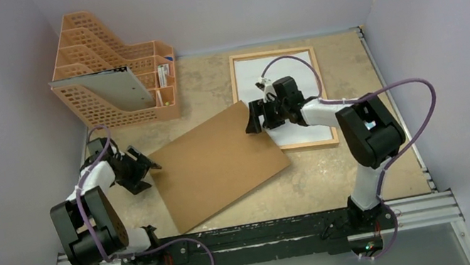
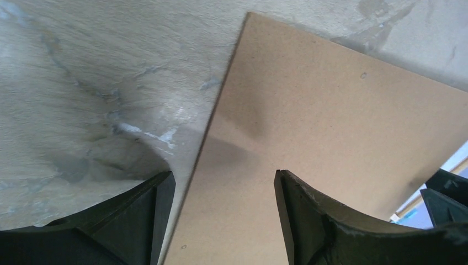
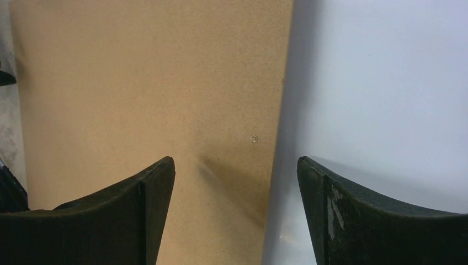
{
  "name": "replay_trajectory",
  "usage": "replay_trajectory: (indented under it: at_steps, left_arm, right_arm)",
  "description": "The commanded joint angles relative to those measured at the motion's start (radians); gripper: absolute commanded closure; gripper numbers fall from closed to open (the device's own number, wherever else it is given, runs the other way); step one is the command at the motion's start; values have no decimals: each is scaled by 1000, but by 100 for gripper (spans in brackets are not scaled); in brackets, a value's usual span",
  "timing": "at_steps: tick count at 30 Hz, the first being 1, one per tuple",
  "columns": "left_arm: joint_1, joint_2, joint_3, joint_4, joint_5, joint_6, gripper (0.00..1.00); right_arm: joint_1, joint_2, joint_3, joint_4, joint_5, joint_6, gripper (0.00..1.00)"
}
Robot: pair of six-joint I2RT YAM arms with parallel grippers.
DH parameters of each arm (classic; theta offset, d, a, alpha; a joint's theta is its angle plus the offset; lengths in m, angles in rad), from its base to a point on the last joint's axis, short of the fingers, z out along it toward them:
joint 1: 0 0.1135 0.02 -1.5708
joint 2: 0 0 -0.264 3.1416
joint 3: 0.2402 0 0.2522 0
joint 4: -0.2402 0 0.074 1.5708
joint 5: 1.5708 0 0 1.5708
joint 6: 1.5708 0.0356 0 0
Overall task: Put the photo into the frame
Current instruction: Pick up the photo frame item at the center of the board.
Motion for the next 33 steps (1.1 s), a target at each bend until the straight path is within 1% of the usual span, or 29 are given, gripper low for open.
replay_trajectory:
  at_steps: [1,4,9,13,16,19,24,27,30,31,33]
  left_arm:
    - [-2,8,-25,61,121,-33,30]
    - [-2,11,-26,87,178,-45,31]
    - [-2,8,-22,94,211,-46,33]
    - [-2,7,-22,97,227,-49,34]
    - [-2,2,-18,105,235,-56,34]
    - [-1,-2,-14,131,248,-82,35]
    - [-2,-19,-14,166,260,-110,35]
    - [-2,-25,-13,170,274,-114,35]
    - [-2,-35,-15,171,281,-114,35]
    - [-2,-37,-15,172,282,-116,35]
    - [-2,-42,-15,171,284,-116,35]
  right_arm:
    - [2,-15,45,-12,-95,-39,18]
    - [2,-45,38,-15,-191,-57,20]
    - [2,-104,18,-7,-331,-42,23]
    - [2,-174,-30,62,-433,26,29]
    - [2,-233,-71,110,-497,132,31]
    - [2,-285,-86,108,-521,189,37]
    - [2,-342,-83,28,-535,214,46]
    - [2,-352,-83,7,-542,234,47]
    - [8,-360,-75,-17,-546,242,41]
    - [12,-362,-72,-31,-542,241,41]
    - [19,-363,-51,-73,-521,229,47]
